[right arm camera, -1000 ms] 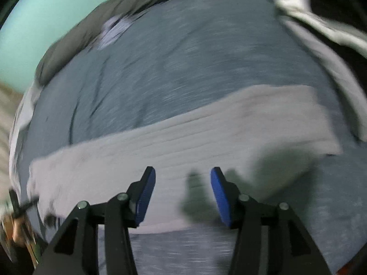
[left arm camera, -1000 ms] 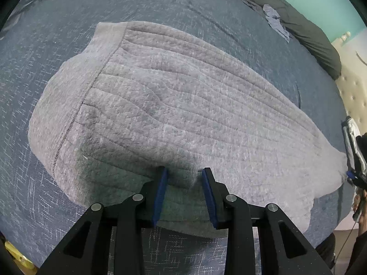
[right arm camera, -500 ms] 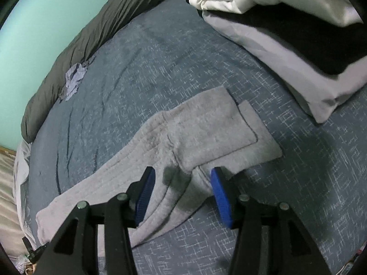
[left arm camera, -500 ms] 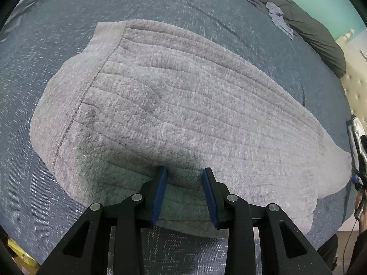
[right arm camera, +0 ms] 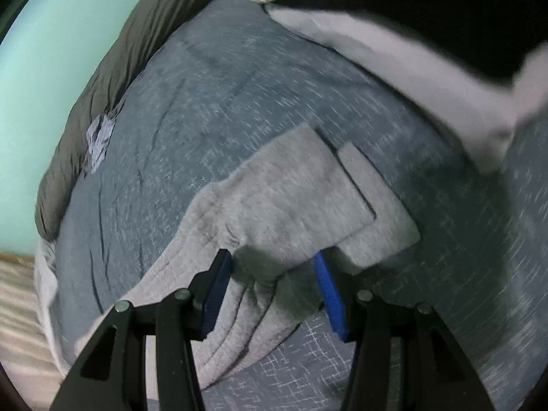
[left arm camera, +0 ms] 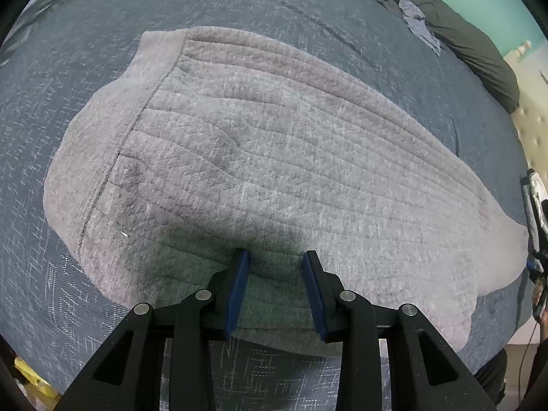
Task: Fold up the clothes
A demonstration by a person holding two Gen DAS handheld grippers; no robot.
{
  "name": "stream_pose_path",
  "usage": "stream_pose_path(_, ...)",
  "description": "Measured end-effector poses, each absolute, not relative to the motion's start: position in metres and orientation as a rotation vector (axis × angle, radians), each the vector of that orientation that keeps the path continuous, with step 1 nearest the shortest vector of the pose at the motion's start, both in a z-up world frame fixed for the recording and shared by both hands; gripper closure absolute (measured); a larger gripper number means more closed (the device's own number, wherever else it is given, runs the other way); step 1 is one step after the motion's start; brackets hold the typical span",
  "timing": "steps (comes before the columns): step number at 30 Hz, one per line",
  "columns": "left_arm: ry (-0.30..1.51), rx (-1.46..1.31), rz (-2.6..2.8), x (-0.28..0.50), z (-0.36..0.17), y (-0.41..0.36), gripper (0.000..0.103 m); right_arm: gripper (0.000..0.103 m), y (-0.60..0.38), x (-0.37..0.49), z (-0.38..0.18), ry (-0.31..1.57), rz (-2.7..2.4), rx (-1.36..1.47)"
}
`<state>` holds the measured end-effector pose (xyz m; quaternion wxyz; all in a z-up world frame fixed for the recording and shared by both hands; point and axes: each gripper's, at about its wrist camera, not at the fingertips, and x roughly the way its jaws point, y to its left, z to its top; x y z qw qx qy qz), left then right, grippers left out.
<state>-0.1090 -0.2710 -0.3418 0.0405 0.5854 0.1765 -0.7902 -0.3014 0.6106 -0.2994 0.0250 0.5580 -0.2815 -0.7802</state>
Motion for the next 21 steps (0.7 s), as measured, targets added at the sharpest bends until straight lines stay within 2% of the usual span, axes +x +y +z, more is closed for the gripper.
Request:
stream_pose_path(2, 0.544, 1.795, -2.420, -0.109, -0.342, -0.272, 0.067, 0.047, 0.613, -0.301, -0.304, -0.917, -2.395, 1.742)
stream_pose_path(10, 0.530, 1.800, -2.414, -0.111, -0.345, -0.274, 0.066, 0.049, 0.619, -0.309, -0.297, -0.938, -2.475, 1.681)
stream_pose_path(12, 0.527, 1.801, -2.413, -0.111, -0.346, -0.274, 0.066, 0.065, 0.621, -0.310, -0.296, -0.927, -2.495, 1.672)
stream_pose_path(13, 0.528, 1.801, -2.413, -0.111, -0.346, -0.275, 0.066, 0.081, 0.622, -0.310, -0.296, -0.915, -2.510, 1.668)
stream_pose_path(14, 0.527, 1.801, -2.413, -0.111, -0.346, -0.275, 0.066, 0.092, 0.623, -0.309, -0.293, -0.888, -2.539, 1.661)
stream_pose_path(17, 0.523, 1.802, -2.413, -0.112, -0.347, -0.276, 0.066, 0.099, 0.631, -0.302, -0.283, -0.871, -2.609, 1.578)
stream_pose_path(21, 0.518, 1.802, -2.413, -0.112, -0.348, -0.277, 0.066, 0.100, 0.635, -0.296, -0.267, -0.787, -2.677, 1.503)
